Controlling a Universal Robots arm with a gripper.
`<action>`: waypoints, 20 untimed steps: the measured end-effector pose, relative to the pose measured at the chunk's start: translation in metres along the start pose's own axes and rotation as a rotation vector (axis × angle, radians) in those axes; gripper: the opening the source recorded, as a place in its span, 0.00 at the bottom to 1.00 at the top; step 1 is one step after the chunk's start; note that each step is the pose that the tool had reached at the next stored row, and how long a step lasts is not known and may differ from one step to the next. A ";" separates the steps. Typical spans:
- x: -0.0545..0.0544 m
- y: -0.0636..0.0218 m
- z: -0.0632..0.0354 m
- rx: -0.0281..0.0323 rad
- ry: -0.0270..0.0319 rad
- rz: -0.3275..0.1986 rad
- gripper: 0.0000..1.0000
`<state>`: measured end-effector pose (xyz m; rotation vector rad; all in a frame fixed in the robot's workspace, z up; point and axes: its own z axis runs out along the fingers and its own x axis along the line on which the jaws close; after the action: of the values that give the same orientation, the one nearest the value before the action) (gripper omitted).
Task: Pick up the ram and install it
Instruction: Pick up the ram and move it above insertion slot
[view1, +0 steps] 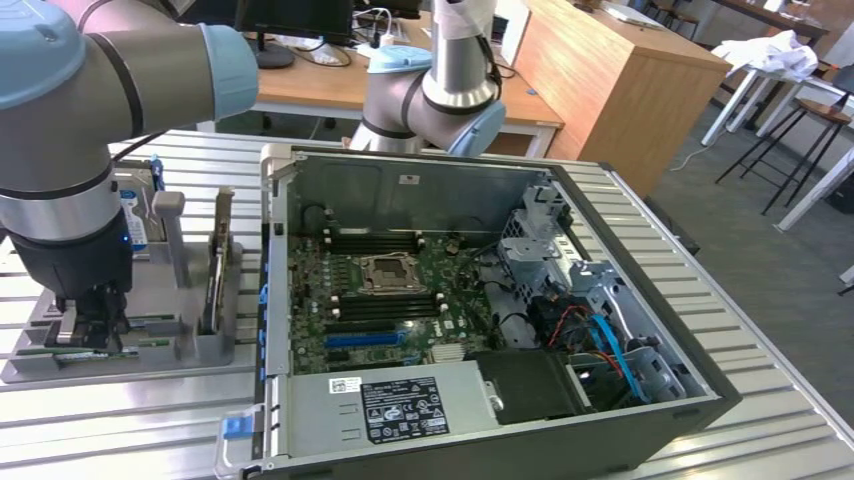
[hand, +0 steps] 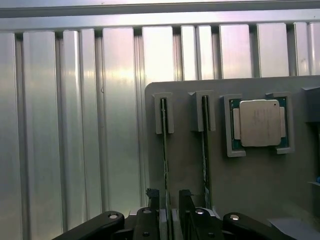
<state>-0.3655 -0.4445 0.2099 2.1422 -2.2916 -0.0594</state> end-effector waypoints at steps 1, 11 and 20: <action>0.000 0.0000 0.0000 0.0000 0.0002 0.000 0.30; 0.000 -0.0001 0.0020 -0.0001 0.0012 -0.019 0.30; 0.000 -0.0011 0.0025 0.0001 0.0009 -0.023 0.30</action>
<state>-0.3645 -0.4443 0.2074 2.1680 -2.2670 -0.0584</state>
